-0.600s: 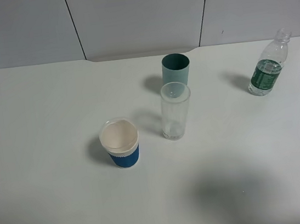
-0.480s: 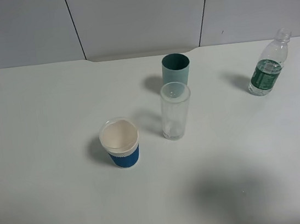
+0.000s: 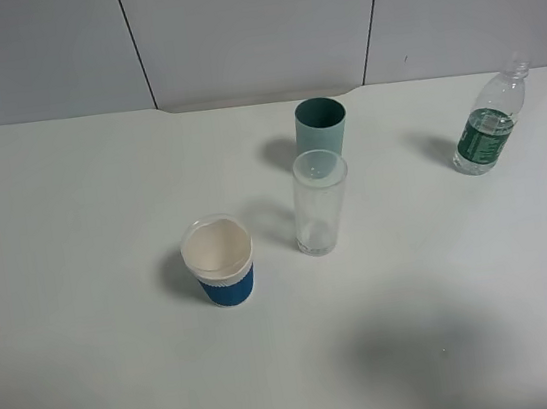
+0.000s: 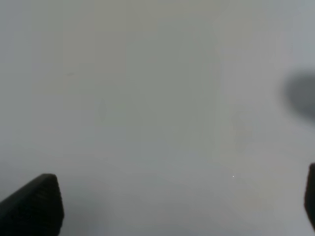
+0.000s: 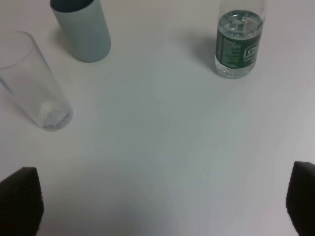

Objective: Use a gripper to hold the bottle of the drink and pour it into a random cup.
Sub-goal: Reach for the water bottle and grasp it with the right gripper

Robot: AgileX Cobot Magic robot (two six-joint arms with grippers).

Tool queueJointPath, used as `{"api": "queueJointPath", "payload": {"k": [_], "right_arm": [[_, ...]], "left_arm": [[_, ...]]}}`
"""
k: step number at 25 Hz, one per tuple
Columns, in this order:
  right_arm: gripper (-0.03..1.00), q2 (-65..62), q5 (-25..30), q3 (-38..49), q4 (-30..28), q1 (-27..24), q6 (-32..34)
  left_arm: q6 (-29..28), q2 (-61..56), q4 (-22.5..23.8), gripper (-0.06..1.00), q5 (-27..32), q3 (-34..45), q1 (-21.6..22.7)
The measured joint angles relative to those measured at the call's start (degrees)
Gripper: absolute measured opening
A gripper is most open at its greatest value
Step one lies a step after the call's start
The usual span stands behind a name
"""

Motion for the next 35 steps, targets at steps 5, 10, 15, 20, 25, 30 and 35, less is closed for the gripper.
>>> {"api": "queueJointPath", "payload": {"k": [5,10,15,20,25,30,35], "right_arm": [[0.99,0.0,0.0,0.0,0.0,0.0,0.0],[0.99,0.0,0.0,0.0,0.0,0.0,0.0],[0.99,0.0,0.0,0.0,0.0,0.0,0.0],[0.99,0.0,0.0,0.0,0.0,0.0,0.0],[0.99,0.0,0.0,0.0,0.0,0.0,0.0],[0.99,0.0,0.0,0.0,0.0,0.0,0.0],[0.99,0.0,0.0,0.0,0.47,0.0,0.0]], "left_arm": [[0.0,0.0,0.0,0.99,0.0,0.0,0.0],[0.0,0.0,0.0,0.99,0.0,0.0,0.0],[0.0,0.0,0.0,0.99,0.0,0.0,0.0],[0.0,0.0,0.0,0.99,0.0,0.0,0.0],[0.0,0.0,0.0,0.99,0.0,0.0,0.0],[0.0,0.0,0.0,0.99,0.0,0.0,0.0],[0.0,0.0,0.0,0.99,0.0,0.0,0.0]]}}
